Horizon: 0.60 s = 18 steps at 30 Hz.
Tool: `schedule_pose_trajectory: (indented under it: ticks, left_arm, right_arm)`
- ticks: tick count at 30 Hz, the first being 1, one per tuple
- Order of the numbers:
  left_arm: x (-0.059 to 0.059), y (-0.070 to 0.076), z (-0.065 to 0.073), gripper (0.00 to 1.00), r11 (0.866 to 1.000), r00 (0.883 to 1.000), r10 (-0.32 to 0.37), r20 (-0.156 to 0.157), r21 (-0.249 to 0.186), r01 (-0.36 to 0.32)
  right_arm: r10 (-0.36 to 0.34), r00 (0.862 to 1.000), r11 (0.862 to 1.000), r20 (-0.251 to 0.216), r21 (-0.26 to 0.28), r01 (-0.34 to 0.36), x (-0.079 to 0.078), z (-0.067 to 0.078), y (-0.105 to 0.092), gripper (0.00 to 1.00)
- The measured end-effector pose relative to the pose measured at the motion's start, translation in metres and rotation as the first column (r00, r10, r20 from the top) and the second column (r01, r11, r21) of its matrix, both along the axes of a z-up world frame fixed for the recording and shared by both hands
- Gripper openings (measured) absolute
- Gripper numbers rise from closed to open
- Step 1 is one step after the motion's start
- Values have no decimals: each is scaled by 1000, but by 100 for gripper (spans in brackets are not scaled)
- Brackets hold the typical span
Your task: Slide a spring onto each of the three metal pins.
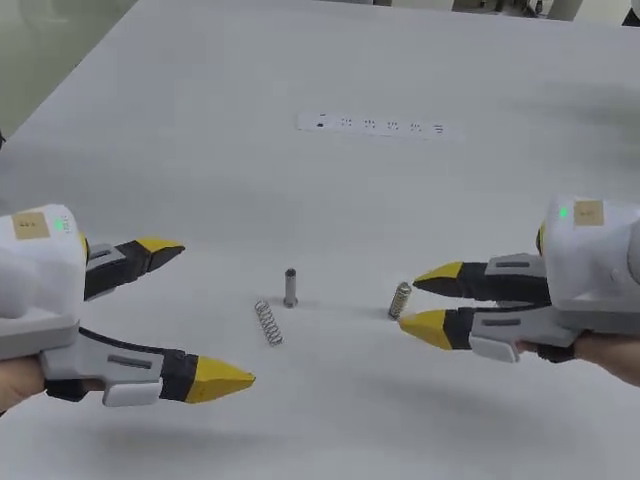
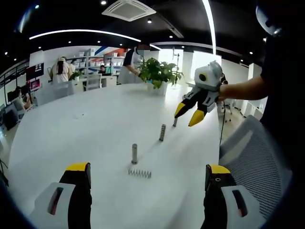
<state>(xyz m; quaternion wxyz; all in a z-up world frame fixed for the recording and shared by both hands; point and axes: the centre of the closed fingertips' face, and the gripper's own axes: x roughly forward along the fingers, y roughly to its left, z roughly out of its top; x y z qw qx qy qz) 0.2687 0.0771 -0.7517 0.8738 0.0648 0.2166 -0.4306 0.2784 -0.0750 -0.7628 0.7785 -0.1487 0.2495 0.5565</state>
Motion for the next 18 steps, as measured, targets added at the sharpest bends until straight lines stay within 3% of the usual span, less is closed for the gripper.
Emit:
schedule_pose_trajectory:
  ticks: [5,11,18]
  left_arm:
    - [-2,-1,-2,97,1000,1000,-9,-7,2,9]
    - [-3,-2,-2,97,1000,1000,-8,-9,-1,8]
    - [-4,-3,-4,96,1000,1000,-11,-15,0,11]
  right_arm:
    - [-23,999,1000,-38,11,24,-7,-7,-7,29]
    - [-40,998,999,-49,7,40,-10,-10,-10,30]
    - [-34,997,999,-76,4,35,-14,-11,-3,30]
